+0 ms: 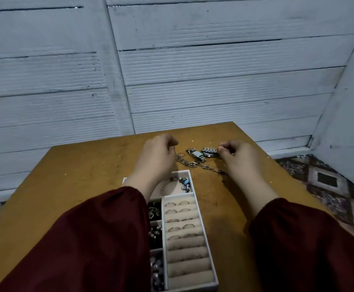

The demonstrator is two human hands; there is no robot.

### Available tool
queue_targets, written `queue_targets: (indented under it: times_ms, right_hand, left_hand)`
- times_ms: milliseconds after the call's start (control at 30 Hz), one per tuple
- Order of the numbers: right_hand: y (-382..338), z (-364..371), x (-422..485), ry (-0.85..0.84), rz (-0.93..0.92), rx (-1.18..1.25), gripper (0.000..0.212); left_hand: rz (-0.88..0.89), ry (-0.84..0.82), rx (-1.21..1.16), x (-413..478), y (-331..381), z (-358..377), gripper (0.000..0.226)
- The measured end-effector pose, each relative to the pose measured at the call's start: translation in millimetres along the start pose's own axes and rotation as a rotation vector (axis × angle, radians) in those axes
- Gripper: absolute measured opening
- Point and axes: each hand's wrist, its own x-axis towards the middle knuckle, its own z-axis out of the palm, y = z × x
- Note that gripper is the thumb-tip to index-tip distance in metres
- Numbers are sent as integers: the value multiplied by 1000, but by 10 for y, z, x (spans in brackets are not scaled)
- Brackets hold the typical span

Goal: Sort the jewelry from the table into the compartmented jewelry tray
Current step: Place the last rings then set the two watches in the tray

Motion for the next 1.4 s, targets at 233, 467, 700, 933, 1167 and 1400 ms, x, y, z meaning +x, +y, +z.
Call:
queue_targets:
  times_ms: [233,467,700,933,1167,1400]
  right_hand:
    - [69,234,34,17,-72,-51,14]
    - [100,194,62,50,-61,-46,11]
    - [105,185,76,37,-28,-105,12]
    - [119,194,88,54,19,-37,9]
    - [74,194,85,64,31,-40,10]
    - [62,178,64,69,36,-72,11]
  left_hand:
    - [-7,-98,405,342,-137,160,20]
    - [61,-183,654,546,-91,471,26]
    - [59,-212,747,627,-103,615,23]
    - [-30,-281,648,697,-88,593,26]
    - [-37,-412,662,691,-77,573,28]
    - [159,-327,909,673,-49,609,32]
